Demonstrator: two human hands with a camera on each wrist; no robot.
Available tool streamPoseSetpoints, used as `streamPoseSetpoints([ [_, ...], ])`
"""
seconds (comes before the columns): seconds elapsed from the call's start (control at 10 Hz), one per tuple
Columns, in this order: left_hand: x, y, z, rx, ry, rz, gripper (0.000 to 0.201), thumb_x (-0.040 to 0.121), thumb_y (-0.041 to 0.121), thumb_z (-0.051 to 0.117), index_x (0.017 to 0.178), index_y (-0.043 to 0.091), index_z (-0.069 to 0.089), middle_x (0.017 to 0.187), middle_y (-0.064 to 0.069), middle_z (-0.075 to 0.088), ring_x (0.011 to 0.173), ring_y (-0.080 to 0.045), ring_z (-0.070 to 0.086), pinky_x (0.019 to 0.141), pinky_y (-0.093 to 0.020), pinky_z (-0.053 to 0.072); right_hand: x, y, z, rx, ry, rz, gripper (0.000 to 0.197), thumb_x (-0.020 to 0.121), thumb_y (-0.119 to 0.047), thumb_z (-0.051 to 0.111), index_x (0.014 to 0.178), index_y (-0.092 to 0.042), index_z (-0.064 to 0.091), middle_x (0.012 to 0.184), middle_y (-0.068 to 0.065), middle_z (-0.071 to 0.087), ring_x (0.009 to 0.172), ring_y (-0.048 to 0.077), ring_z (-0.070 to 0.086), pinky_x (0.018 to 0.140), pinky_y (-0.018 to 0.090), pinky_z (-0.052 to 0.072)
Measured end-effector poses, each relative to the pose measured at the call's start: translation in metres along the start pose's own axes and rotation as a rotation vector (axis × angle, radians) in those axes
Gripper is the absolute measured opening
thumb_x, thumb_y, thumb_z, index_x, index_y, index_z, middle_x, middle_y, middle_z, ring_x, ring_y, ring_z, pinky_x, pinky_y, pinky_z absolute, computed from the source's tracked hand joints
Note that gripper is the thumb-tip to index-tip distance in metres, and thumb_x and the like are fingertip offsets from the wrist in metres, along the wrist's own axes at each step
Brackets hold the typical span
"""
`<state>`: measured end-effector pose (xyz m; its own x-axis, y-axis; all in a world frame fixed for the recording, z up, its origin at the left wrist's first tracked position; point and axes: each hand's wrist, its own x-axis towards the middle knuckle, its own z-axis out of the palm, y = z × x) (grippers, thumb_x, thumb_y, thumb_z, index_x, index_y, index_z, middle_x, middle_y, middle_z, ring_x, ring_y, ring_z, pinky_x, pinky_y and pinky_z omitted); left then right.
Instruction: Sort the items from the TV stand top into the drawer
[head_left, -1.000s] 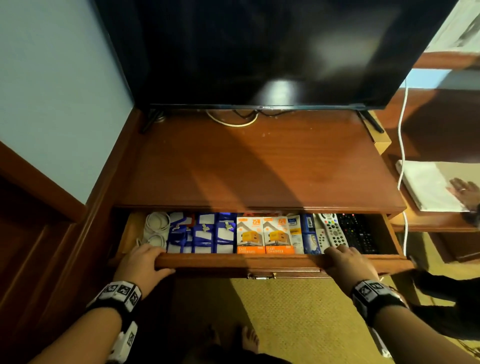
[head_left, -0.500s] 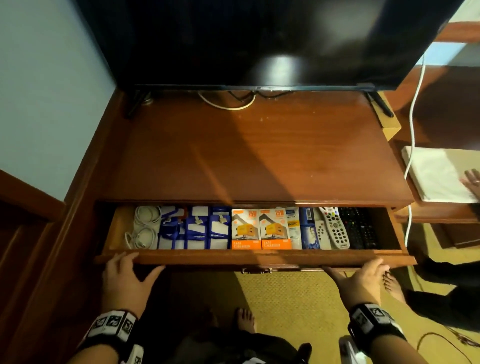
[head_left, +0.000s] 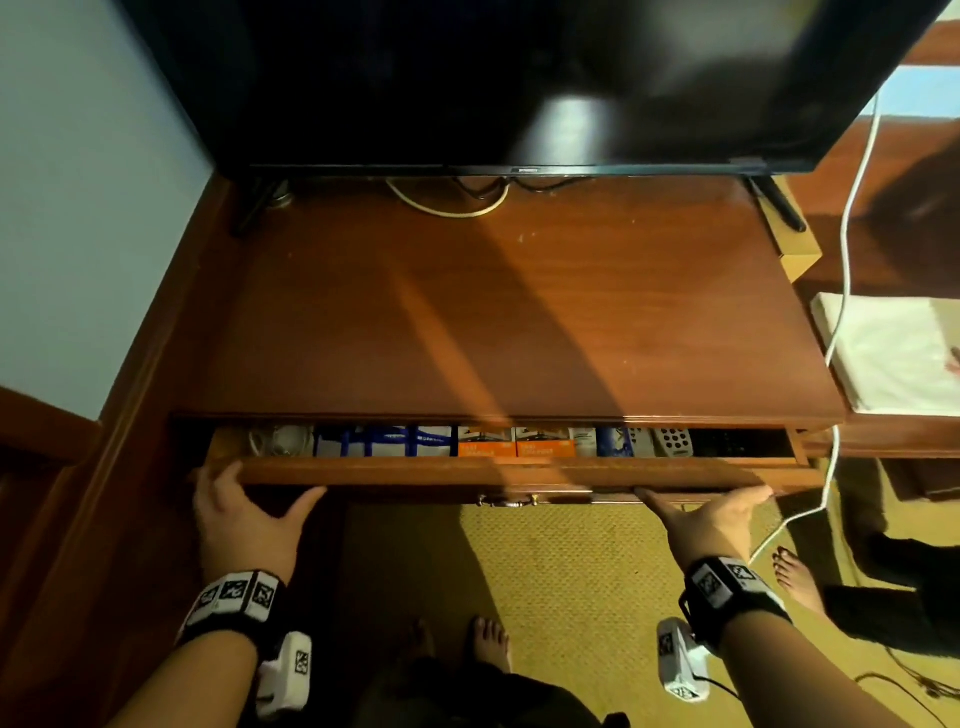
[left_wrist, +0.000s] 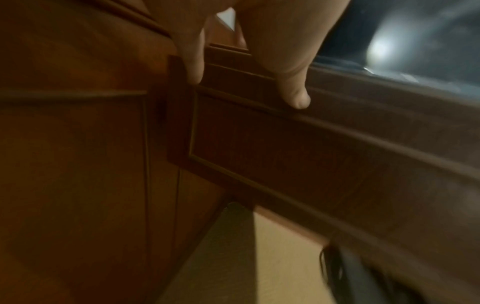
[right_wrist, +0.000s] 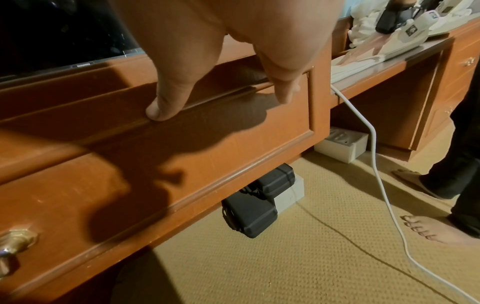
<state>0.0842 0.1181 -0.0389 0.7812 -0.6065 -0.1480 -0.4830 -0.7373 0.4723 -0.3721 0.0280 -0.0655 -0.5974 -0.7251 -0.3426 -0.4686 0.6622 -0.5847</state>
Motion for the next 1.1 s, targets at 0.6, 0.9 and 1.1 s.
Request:
streamPoseSetpoints([
  [0.6,0.045,0.050,0.022,-0.162,-0.146,-0.158,0.095,0.081,0.053,0.081,0.149,0.000,0.042,0.142,-0.015,0.062,0.133,-0.032,0.057,0.102,-0.044,0.049,0.041,-0.054,0.019,0.019,-0.067,0.044,0.159,0.059,-0.054,0.095,0.158,-0.007,-0.021,0.171,0.014,0.007,0.155,0.033,0.022,0.122,0.045,0.031],
  [0.9,0.052,0.048,0.031,-0.103,-0.165,-0.120,0.087,0.077,0.057,0.082,0.133,-0.002,0.052,0.137,-0.016,0.064,0.119,-0.038,0.065,0.081,-0.043,0.056,0.040,-0.047,0.022,-0.009,-0.098,0.019,0.150,0.066,-0.062,0.087,0.160,-0.013,-0.019,0.173,0.006,-0.001,0.155,0.032,0.022,0.119,0.049,0.031],
  [1.1,0.051,0.019,0.022,0.121,-0.357,-0.020,0.113,0.082,0.060,0.075,0.164,0.016,0.011,0.158,-0.014,0.044,0.138,-0.036,0.051,0.104,-0.049,0.050,0.038,-0.027,-0.003,-0.129,-0.199,-0.111,0.123,0.081,-0.044,0.083,0.163,-0.011,-0.003,0.172,0.012,0.008,0.155,0.031,0.021,0.122,0.044,0.027],
])
